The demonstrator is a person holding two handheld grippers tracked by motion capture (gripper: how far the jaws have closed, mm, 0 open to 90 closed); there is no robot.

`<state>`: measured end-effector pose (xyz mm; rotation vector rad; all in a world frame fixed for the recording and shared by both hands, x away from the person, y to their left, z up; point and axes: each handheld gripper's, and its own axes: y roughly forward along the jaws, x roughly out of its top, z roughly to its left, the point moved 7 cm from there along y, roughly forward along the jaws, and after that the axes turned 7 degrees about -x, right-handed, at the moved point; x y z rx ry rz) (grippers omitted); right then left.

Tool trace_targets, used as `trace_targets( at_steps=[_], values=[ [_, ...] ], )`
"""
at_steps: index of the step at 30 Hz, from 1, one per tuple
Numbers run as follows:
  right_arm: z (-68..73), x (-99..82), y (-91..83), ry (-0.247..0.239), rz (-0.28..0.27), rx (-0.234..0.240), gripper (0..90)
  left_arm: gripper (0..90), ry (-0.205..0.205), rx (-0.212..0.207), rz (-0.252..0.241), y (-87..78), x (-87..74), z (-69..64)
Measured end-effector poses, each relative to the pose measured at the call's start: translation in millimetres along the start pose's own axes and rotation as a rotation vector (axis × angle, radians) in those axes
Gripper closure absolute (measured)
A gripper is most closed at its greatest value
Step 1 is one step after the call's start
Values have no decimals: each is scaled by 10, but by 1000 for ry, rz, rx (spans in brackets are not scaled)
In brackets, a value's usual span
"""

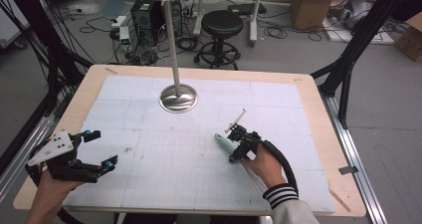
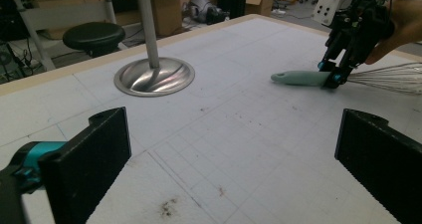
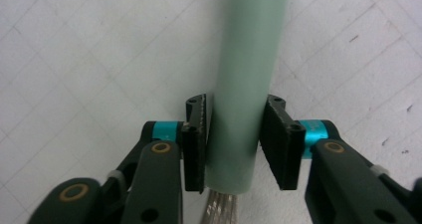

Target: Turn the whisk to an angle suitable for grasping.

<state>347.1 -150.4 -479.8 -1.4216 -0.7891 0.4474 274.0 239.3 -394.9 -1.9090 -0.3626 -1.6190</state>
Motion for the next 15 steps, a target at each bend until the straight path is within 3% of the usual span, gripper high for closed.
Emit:
trace_targets(
  at_steps=[2,8,15],
  values=[
    [7,-2,-3,-33,-1,-12,690,17,0,0,0,2,-1,0],
    [26,4,-8,-55,0,-8,693,17,3,-1,1,7,-1,2],
    [54,48,-129,-76,-54,-3,693,17,1,0,0,3,-2,1]
  ],
)
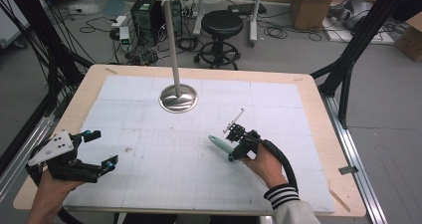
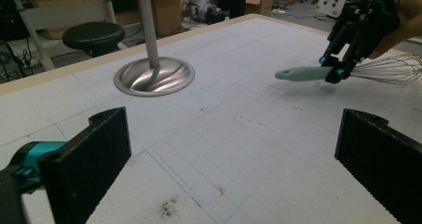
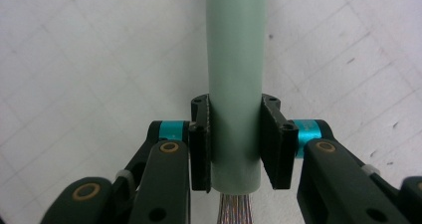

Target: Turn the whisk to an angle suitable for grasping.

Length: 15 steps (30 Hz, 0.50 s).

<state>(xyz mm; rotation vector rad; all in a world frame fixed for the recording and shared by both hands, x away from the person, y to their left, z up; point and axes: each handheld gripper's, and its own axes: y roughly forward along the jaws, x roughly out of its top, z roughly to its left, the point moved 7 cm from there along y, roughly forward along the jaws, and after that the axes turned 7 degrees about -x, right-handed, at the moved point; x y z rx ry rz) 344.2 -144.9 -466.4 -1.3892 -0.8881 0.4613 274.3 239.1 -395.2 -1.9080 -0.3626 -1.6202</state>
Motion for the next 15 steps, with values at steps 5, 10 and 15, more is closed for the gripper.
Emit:
trace_targets(
  at_steps=[5,10,15],
  values=[
    [34,57,-118,-38,-65,4,693,17,0,0,0,0,0,4],
    [62,89,-211,-66,-122,9,694,17,0,-2,-2,4,12,5],
    [104,114,-299,-88,-180,44,694,17,-4,-12,1,28,0,-4]
  ],
)
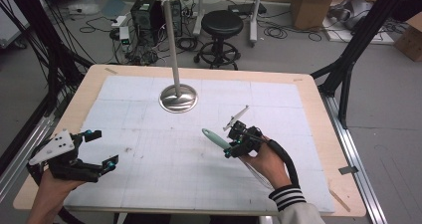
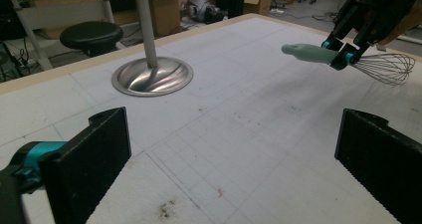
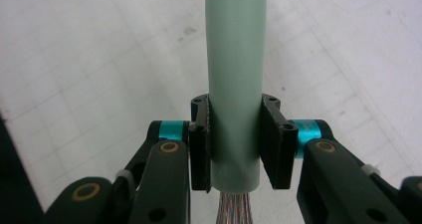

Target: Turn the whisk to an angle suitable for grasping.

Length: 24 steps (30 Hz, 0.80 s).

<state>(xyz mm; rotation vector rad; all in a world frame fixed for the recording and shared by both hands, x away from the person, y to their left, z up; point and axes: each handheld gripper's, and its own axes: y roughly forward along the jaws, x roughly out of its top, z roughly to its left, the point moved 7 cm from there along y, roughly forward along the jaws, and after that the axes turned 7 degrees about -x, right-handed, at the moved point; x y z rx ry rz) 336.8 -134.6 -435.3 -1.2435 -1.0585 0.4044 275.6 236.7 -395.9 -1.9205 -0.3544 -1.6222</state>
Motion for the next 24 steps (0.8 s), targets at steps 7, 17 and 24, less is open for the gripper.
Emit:
trace_targets(
  at_steps=[7,17,24],
  values=[
    [34,75,-142,-8,-77,30,694,17,4,-16,8,56,-1,-11],
    [113,268,-335,-50,-236,83,694,17,3,-21,13,86,-7,-25],
    [151,391,-443,-48,-323,131,693,17,3,-18,13,73,-4,-20]
  ],
)
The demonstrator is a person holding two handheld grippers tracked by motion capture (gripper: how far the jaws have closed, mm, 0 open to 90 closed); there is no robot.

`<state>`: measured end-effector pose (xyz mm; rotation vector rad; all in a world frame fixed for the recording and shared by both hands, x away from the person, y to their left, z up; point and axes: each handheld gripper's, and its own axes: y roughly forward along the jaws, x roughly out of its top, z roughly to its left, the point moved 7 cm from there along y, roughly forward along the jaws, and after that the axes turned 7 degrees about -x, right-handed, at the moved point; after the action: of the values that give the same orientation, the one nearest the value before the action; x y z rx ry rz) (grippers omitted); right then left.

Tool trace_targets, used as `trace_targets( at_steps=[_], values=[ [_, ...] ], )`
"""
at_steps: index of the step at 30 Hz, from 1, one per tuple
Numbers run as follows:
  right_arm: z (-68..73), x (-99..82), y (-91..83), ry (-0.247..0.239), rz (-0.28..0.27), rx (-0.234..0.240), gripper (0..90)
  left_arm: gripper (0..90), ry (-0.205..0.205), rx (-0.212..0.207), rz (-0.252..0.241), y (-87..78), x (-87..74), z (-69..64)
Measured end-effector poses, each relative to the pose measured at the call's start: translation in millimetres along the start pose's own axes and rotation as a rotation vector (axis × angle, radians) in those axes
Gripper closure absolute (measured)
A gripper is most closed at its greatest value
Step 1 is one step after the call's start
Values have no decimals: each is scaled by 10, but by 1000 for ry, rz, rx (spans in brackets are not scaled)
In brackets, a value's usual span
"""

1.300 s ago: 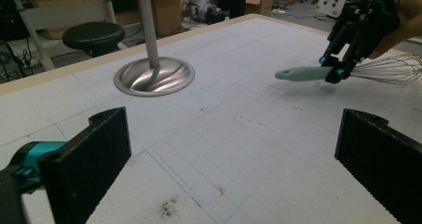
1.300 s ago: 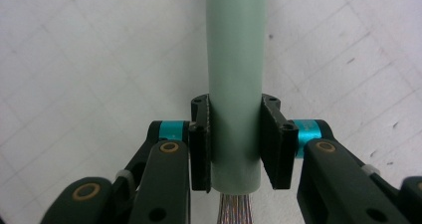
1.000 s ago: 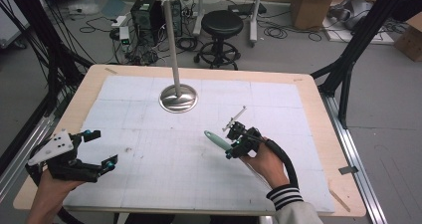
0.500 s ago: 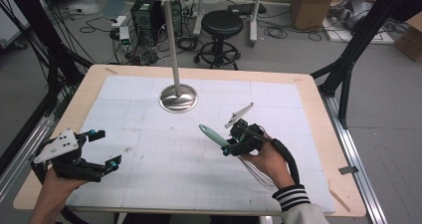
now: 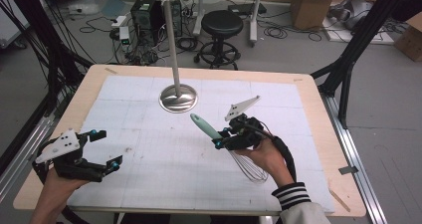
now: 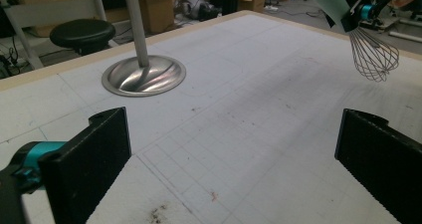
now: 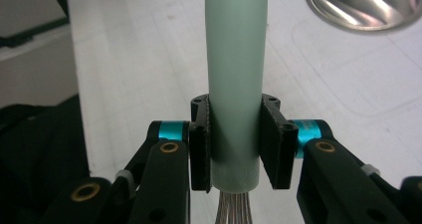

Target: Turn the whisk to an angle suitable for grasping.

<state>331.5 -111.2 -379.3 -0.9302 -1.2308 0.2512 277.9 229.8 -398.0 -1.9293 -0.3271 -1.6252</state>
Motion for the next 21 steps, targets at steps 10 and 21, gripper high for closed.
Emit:
trace_targets(
  at_steps=[10,21],
  values=[
    [74,197,-106,7,-139,48,693,17,2,0,1,-6,2,2],
    [208,404,-195,-42,-261,59,693,17,0,4,1,-27,2,10]
  ],
)
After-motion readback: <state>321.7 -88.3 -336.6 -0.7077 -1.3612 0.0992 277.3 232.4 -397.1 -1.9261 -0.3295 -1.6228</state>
